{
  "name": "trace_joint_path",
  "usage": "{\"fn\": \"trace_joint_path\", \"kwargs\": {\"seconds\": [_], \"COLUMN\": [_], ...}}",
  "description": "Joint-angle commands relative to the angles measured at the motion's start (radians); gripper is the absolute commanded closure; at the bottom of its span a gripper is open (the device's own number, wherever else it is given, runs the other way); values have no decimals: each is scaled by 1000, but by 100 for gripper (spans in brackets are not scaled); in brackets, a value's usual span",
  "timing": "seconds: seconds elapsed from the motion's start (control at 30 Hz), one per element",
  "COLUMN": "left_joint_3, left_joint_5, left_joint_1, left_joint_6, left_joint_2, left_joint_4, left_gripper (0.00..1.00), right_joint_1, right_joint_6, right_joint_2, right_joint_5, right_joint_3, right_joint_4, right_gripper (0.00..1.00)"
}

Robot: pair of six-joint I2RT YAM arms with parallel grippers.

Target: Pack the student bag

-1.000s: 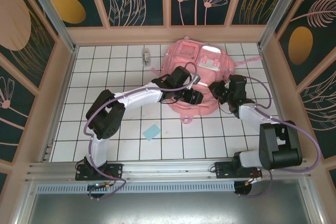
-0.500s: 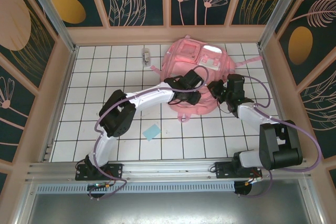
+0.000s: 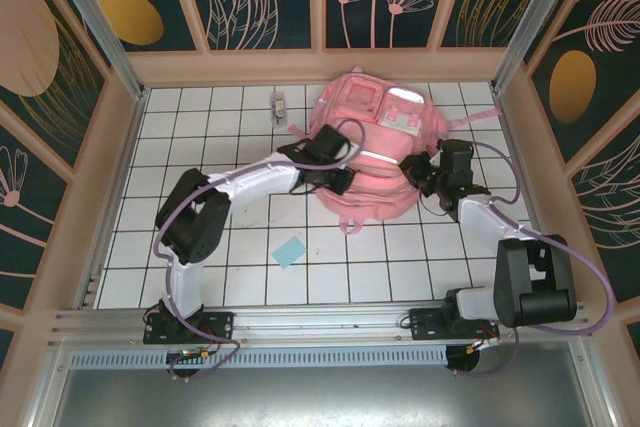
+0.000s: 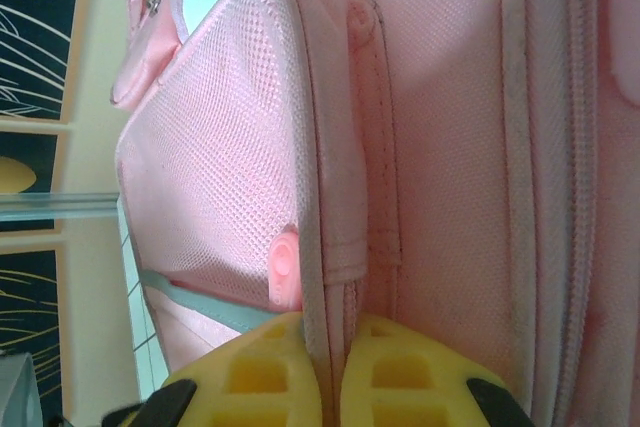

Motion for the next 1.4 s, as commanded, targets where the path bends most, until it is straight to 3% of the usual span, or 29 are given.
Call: {"fn": "trace_joint_path", "kwargs": {"seconds": [0.0,0.17,0.3,0.43,0.57,0.7,1.03,1.37], "left_joint_3": [-47,18,11,-11,-30,-14,211,321], "left_joint_5": [-139,-234,-63,-65,-105,-103,26,40], "left_joint_1": [105,114,101,46,-17,-25,-31,-39], "left_joint_6": [35,14,-14,-29,-6,36,124,120], "left_joint_2": [-39,9,1,-41,-102,-127,57,144], "left_joint_4": [-132,-193,-184,-148,-53,12,-132,-235], "left_gripper": [100,100,100,100,82,69,54,53], "right_joint_1": [-67,-75,-91,-92,-92,-91,-89,-89], "right_joint_6": [-72,-98,-118,-98,-82,-81,-82,-83], "right_joint_2": [-43,-10,37,48,39,29,27,46], "right_joint_5": [41,40,37,-7,-39,-55,-68,-67], "right_joint_3": [40,67,120,150,150,149,168,180], "right_joint_4": [-15,-12,-18,-8,-6,-14,-27,-23], "right_gripper": [100,100,100,100,100,100,100,100]}}
